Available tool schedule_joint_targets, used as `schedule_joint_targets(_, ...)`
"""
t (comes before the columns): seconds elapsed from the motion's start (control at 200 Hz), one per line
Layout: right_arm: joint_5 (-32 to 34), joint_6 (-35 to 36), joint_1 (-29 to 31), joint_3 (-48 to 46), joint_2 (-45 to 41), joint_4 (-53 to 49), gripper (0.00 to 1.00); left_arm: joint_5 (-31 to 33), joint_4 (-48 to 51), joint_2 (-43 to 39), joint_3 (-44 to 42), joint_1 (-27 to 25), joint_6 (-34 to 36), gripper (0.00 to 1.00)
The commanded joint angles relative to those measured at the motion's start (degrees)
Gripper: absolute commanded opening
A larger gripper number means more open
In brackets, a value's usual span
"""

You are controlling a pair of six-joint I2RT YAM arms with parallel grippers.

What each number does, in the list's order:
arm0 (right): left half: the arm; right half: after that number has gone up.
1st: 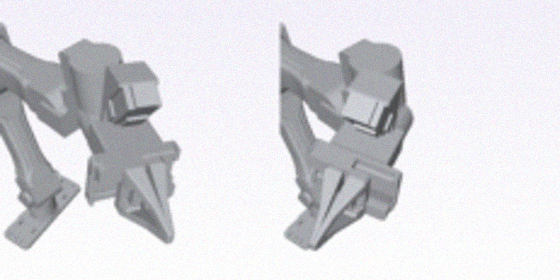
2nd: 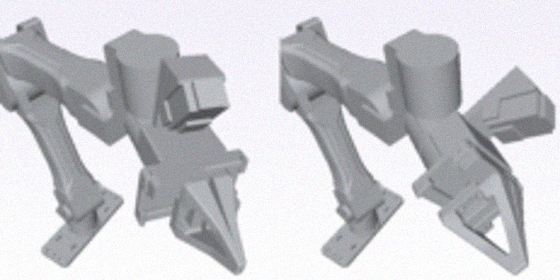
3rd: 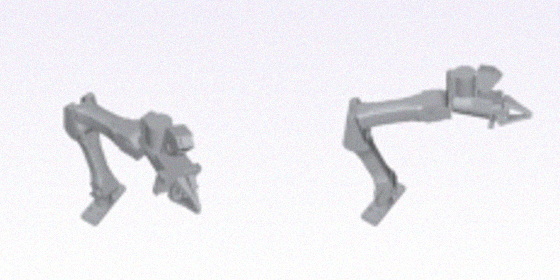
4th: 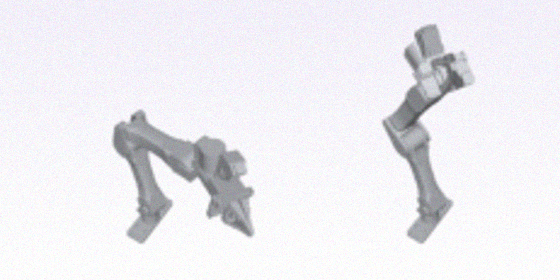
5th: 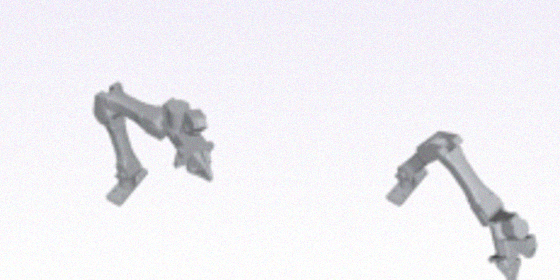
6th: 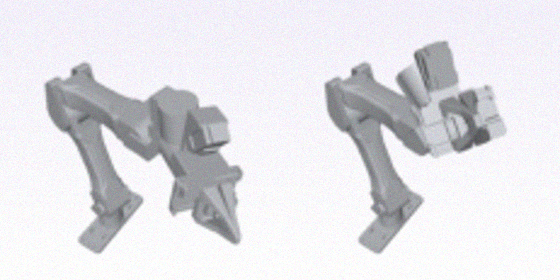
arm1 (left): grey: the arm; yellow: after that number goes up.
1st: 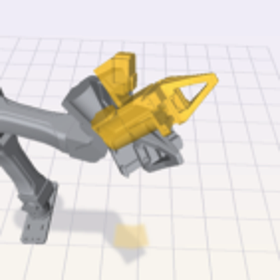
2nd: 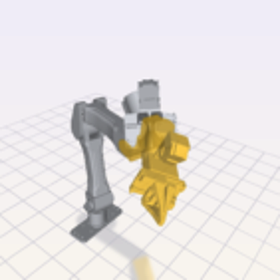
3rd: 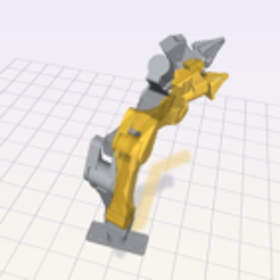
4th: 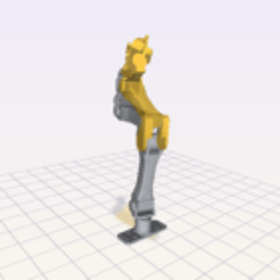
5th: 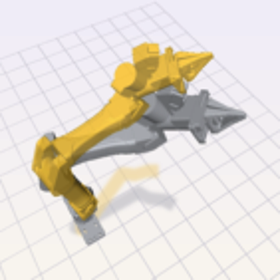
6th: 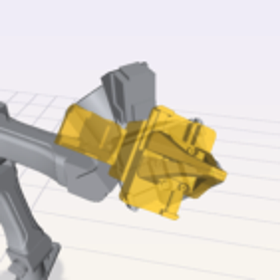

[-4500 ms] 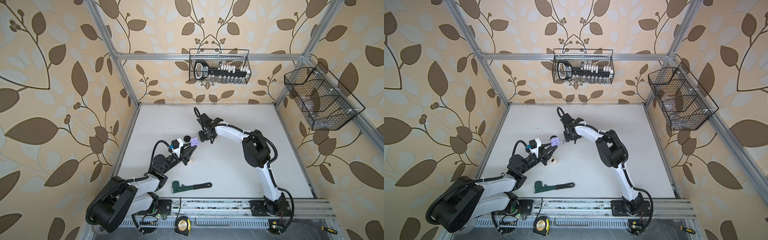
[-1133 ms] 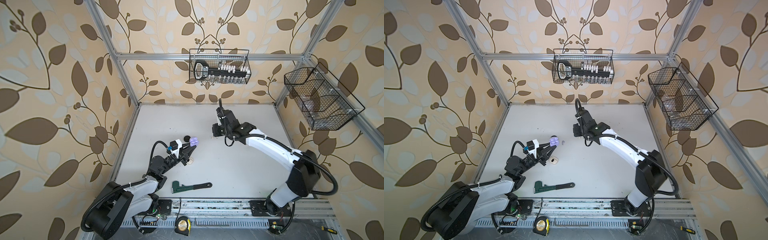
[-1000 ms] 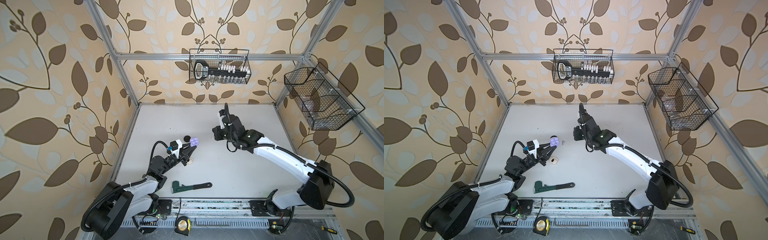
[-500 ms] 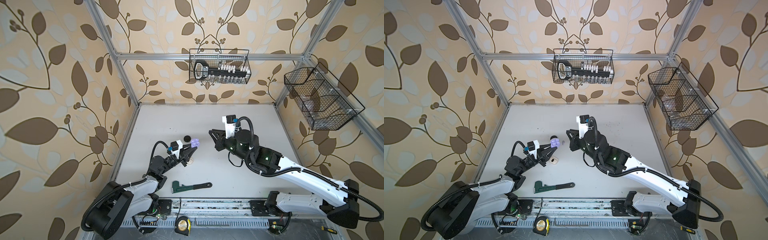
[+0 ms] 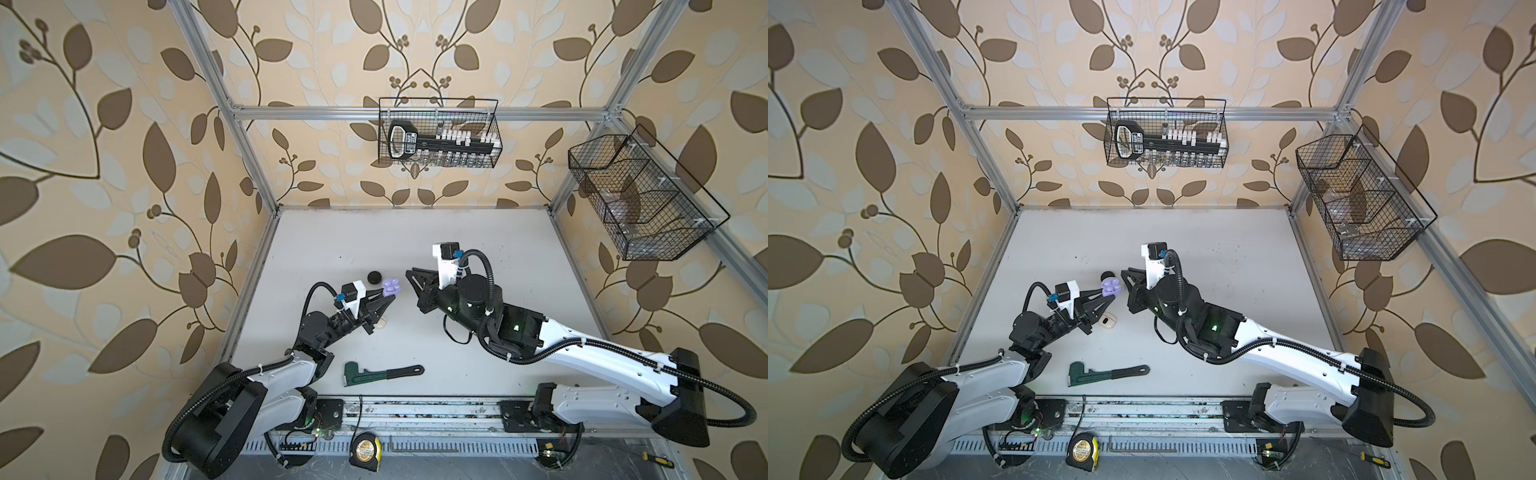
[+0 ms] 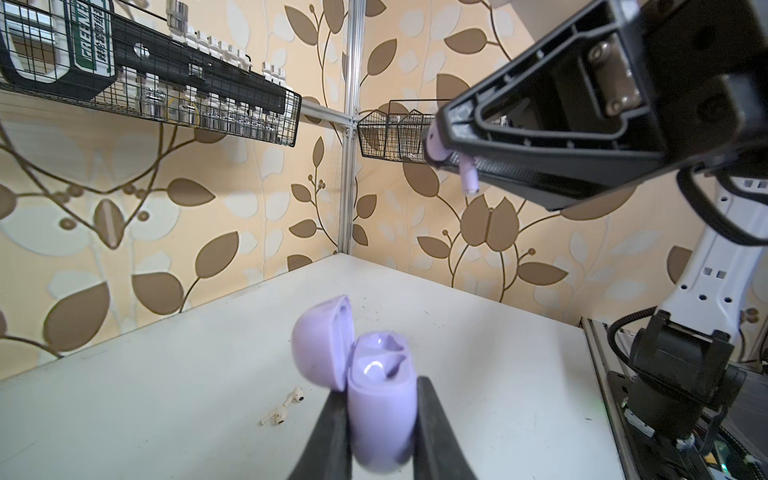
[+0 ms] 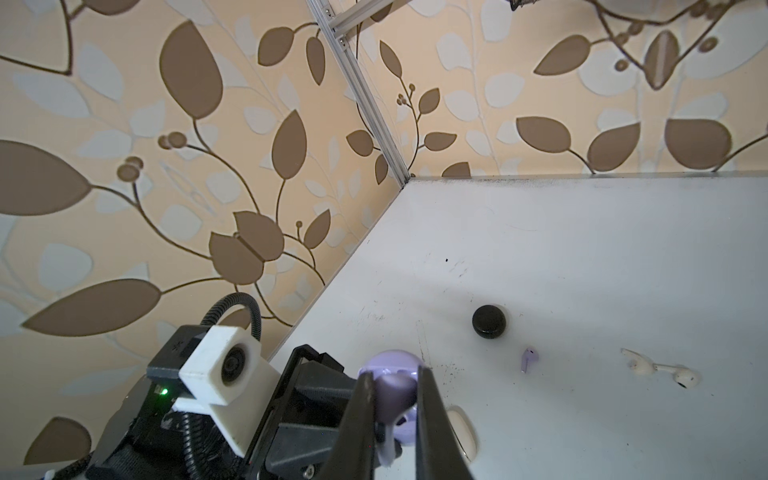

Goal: Insert the wireless bluetooth earbuds into the charging case
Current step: 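Carry the lilac earbud with the right gripper to the open lilac case, then lower the lilac earbud into a slot of the lilac case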

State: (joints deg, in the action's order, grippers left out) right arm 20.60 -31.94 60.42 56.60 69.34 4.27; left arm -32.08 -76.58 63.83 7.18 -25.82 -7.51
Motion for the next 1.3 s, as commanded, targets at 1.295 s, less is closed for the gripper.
schedule_joint_targets(1.295,5.68,0.38,2.9,-2.28,10.02,6.71,0.06,-1.67,-4.92,-1.58,0.47,-0.28,-0.02,0.0)
